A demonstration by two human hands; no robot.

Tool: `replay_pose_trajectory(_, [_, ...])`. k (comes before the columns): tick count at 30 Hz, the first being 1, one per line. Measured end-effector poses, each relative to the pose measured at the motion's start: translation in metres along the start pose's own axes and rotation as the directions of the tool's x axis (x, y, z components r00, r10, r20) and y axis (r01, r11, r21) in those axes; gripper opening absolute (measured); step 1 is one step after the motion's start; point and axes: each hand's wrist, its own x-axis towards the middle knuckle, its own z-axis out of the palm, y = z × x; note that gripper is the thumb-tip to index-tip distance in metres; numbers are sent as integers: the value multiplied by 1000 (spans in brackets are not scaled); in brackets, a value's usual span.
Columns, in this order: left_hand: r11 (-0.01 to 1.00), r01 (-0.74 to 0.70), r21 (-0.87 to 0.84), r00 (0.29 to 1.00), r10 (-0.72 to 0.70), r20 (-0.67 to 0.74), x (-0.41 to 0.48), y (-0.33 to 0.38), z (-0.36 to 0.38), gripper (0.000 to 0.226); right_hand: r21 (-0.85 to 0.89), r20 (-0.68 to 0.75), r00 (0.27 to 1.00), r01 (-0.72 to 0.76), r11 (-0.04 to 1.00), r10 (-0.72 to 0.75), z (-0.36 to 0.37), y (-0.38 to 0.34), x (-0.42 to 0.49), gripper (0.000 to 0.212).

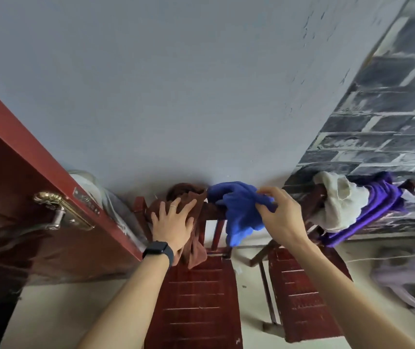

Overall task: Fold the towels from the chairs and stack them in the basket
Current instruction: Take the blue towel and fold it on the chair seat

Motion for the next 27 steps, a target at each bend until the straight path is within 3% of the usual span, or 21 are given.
replay_pose_trajectory(3, [999,27,-39,1000,-26,5,-4,11,-11,59,83,-43,997,73,994,-69,-35,-1,-31,34])
replay_pose_trajectory(6, [951,-35,-307,967,-46,-252,-28,37,-21,49,146,-75,987,151,978,-142,-56,3,-69,42])
replay_pose_trajectory(7, [875,-74,-478,955,-75,-285,-43,51,-26,41,161,-90,981,186,969,-173,-60,6,-82,45])
replay_pose_trajectory(8, [751,-56,-658,972,-109,-207,-58,66,-29,35,171,-101,974,220,960,-205,-62,10,-97,47])
replay_pose_trajectory(10, [371,179,-911,984,-59,169,-88,97,-32,35,182,-91,964,263,948,-250,-62,23,-128,48])
replay_pose_trajectory(12, [97,394,-914,916,40,399,-109,115,-20,37,191,-59,960,281,941,-275,-57,41,-162,48])
replay_pose_trajectory(14, [-12,420,-907,907,25,420,-125,123,-8,26,188,6,965,257,948,-263,-49,65,-194,46])
replay_pose_trajectory(17, [-73,327,-942,945,5,327,-149,129,5,21,114,208,969,109,987,-131,-41,110,-231,43])
replay_pose_trajectory(20, [-87,272,-958,959,107,263,-183,133,9,27,-26,472,881,-10,1000,21,-42,135,-252,34])
replay_pose_trajectory(22, [-44,270,-962,958,107,265,-203,133,12,26,-4,457,885,-92,996,83,-44,133,-255,41])
replay_pose_trajectory(25, [74,247,-966,962,98,254,-227,126,11,23,207,341,924,-251,946,171,-48,110,-245,60])
replay_pose_trajectory(27, [123,237,-964,959,130,252,-236,118,6,22,355,384,904,-334,873,189,-48,93,-234,72])
